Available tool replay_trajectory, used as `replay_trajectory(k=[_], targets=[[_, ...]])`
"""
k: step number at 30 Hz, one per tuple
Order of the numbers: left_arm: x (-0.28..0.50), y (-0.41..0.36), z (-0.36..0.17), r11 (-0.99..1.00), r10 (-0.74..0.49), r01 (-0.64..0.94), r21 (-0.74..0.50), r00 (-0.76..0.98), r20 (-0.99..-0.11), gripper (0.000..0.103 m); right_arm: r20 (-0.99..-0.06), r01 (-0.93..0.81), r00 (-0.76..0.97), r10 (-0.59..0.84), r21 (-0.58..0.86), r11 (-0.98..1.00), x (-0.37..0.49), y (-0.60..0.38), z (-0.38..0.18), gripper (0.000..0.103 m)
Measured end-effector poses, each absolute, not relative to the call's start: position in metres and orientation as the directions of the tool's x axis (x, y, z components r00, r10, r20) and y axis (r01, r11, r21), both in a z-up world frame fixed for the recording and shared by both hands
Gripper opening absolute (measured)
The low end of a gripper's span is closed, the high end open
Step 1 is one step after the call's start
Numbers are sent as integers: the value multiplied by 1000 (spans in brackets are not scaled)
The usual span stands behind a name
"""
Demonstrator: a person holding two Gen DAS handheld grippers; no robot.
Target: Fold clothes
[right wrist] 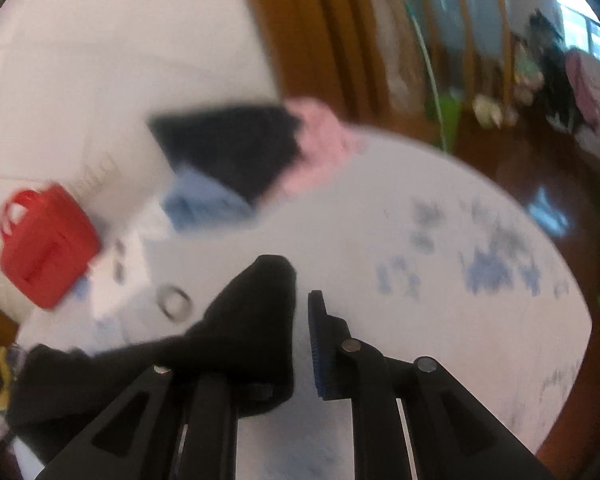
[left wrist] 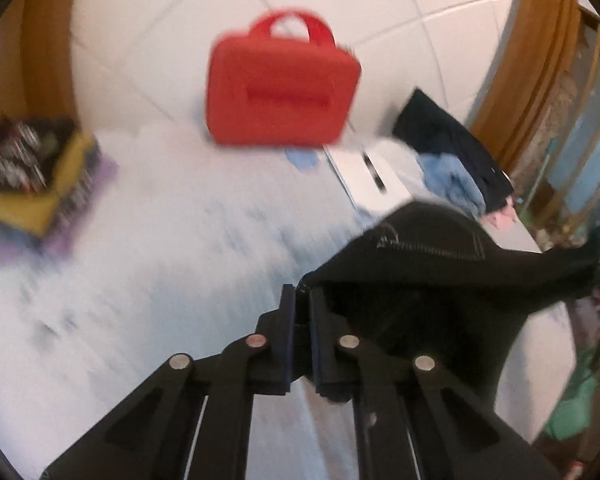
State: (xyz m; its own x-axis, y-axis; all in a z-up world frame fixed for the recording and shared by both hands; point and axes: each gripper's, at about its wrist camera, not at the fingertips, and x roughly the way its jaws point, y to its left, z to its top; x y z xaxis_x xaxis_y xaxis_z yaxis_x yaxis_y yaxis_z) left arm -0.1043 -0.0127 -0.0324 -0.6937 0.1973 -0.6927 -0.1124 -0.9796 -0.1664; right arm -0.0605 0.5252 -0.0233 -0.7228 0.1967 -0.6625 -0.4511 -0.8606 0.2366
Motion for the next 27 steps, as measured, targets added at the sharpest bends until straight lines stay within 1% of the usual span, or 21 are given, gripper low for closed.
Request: replay_trajectory(k=[2,5,7,8,10,12,13,14,15,16,17,20,22,23,25,27], targets=[[-102,-23,1,-991,134,-85,-107,-764,-631,0,-591,-399,-780,205,218,-891,-61,511,8,13],[-117,-41,34,-991,131,-74,-115,-768,-627,0,-494,-315,-854,163,242,-918,-70,497,50,13],[-131,-45,32,-989,149,-101,-110,-736,-660,0,-507,-287,-849,147,210,-935,-94,488,65,13],[-139,-43,26,-988,157,-112,-110,-708,-689,0,-533,-285,-833,149,184,-941,-111,483,67,13],[-144,-38,3,-984,176,-136,-115,-649,-740,1,-610,-310,-775,167,137,-941,-149,480,57,15],[-147,-29,-29,-978,199,-168,-123,-577,-792,7,-675,-342,-715,183,110,-933,-177,481,39,17],[-145,-24,-46,-977,198,-181,-116,-552,-810,21,-699,-359,-690,190,102,-928,-183,482,30,21],[-143,-20,-63,-975,197,-194,-109,-527,-827,47,-722,-373,-665,193,96,-923,-189,483,20,22],[-141,-17,-79,-976,190,-193,-104,-510,-839,65,-743,-377,-643,185,97,-921,-191,484,9,24],[-141,-15,-92,-976,186,-195,-100,-498,-847,89,-758,-376,-628,176,98,-921,-190,485,-2,27],[-141,-14,-104,-976,181,-194,-96,-492,-851,90,-773,-376,-611,169,96,-922,-190,485,-12,33],[-152,-17,-130,-980,178,-159,-117,-459,-870,90,-811,-373,-562,162,74,-925,-182,487,-38,34],[-164,-20,-143,-990,122,-114,-78,-464,-878,89,-826,-374,-543,152,75,-924,-176,488,-49,35],[-170,-21,-148,-994,92,-92,-56,-464,-881,80,-831,-375,-536,151,75,-924,-173,488,-54,35],[-183,-21,-162,-995,97,-68,-75,-426,-899,67,-840,-379,-522,146,76,-922,-171,490,-63,35],[-195,-17,-176,-993,114,-61,-97,-394,-912,63,-851,-388,-503,150,68,-919,-172,492,-73,35]])
